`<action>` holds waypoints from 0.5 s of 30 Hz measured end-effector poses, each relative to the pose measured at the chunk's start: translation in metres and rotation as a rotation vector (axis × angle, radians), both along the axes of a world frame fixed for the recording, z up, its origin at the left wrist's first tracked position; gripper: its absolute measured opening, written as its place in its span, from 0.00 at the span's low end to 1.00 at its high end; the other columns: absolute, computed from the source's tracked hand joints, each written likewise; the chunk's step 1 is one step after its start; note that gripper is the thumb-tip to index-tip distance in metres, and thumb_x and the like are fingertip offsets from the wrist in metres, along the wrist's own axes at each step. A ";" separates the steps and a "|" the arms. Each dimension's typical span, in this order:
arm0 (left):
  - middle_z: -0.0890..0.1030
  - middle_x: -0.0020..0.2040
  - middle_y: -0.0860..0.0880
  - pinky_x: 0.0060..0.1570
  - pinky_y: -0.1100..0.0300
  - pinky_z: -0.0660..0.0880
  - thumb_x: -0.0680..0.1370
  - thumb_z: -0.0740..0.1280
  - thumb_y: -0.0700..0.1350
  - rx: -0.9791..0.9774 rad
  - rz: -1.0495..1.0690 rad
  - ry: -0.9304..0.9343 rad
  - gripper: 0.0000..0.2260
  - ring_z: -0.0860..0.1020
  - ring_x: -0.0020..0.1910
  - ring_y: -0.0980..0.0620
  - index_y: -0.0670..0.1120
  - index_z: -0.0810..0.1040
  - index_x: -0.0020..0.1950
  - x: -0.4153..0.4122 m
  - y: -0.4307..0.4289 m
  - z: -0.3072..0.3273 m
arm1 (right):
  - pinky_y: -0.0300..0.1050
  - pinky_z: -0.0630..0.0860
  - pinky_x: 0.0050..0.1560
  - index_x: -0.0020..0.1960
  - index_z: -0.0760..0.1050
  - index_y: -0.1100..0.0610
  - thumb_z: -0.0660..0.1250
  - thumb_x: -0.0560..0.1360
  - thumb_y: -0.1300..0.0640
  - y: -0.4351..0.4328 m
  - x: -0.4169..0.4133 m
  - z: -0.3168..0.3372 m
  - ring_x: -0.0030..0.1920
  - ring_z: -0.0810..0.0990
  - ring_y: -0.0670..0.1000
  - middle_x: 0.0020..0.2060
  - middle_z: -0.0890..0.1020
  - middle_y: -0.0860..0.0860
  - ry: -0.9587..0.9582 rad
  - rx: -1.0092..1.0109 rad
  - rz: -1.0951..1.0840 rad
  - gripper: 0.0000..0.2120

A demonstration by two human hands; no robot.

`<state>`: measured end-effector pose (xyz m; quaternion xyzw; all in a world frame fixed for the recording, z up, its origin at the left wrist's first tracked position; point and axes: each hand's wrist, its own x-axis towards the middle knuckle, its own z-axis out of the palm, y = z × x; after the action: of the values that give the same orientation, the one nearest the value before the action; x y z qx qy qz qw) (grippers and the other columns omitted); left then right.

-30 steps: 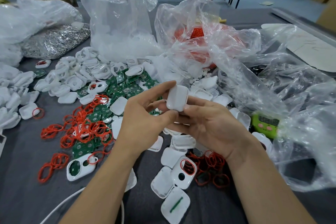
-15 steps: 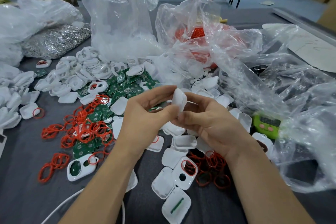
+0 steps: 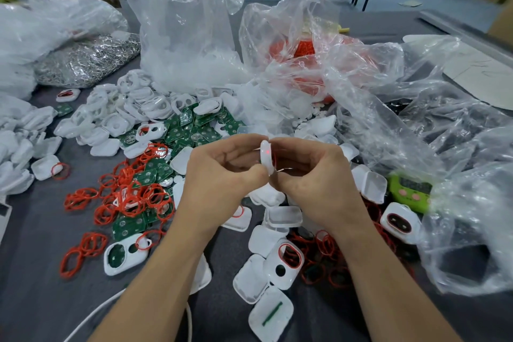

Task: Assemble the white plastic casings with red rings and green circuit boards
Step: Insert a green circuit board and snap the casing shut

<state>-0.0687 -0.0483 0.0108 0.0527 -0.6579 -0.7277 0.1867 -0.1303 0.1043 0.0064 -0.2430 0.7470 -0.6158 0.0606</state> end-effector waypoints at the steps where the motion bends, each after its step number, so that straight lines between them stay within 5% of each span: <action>1: 0.88 0.48 0.46 0.47 0.63 0.81 0.67 0.72 0.35 0.014 -0.003 0.001 0.16 0.87 0.50 0.49 0.46 0.87 0.53 0.000 0.000 0.001 | 0.46 0.85 0.51 0.57 0.85 0.44 0.76 0.70 0.59 0.000 0.001 0.000 0.48 0.88 0.45 0.46 0.88 0.41 0.030 0.006 -0.011 0.18; 6: 0.88 0.47 0.48 0.45 0.66 0.80 0.72 0.75 0.37 0.000 -0.003 -0.021 0.12 0.87 0.47 0.54 0.53 0.89 0.50 0.000 0.003 0.003 | 0.34 0.81 0.45 0.53 0.85 0.45 0.79 0.70 0.58 -0.004 0.006 -0.001 0.43 0.86 0.41 0.42 0.87 0.38 0.216 0.102 -0.189 0.14; 8: 0.88 0.44 0.51 0.37 0.66 0.80 0.73 0.76 0.38 -0.057 0.059 -0.080 0.13 0.86 0.43 0.57 0.57 0.89 0.48 0.000 0.003 0.001 | 0.33 0.79 0.43 0.50 0.84 0.47 0.79 0.68 0.59 -0.005 0.007 -0.001 0.41 0.85 0.41 0.39 0.86 0.38 0.244 0.155 -0.226 0.13; 10: 0.88 0.41 0.53 0.29 0.67 0.76 0.74 0.75 0.39 -0.154 0.131 -0.150 0.13 0.83 0.37 0.59 0.58 0.88 0.49 -0.001 0.001 -0.003 | 0.35 0.79 0.41 0.47 0.83 0.48 0.79 0.69 0.59 -0.006 0.007 -0.001 0.39 0.84 0.43 0.37 0.85 0.41 0.197 0.160 -0.217 0.09; 15: 0.80 0.33 0.43 0.27 0.54 0.74 0.75 0.74 0.39 -0.323 0.181 -0.172 0.17 0.68 0.26 0.56 0.65 0.87 0.49 -0.005 0.001 -0.008 | 0.32 0.75 0.36 0.43 0.80 0.48 0.75 0.74 0.57 -0.003 0.001 0.000 0.36 0.83 0.44 0.34 0.85 0.44 0.021 0.182 -0.144 0.05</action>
<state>-0.0733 -0.0475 0.0025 0.1430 -0.7722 -0.5858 0.2004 -0.1289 0.1012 0.0060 -0.1886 0.8160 -0.5455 0.0305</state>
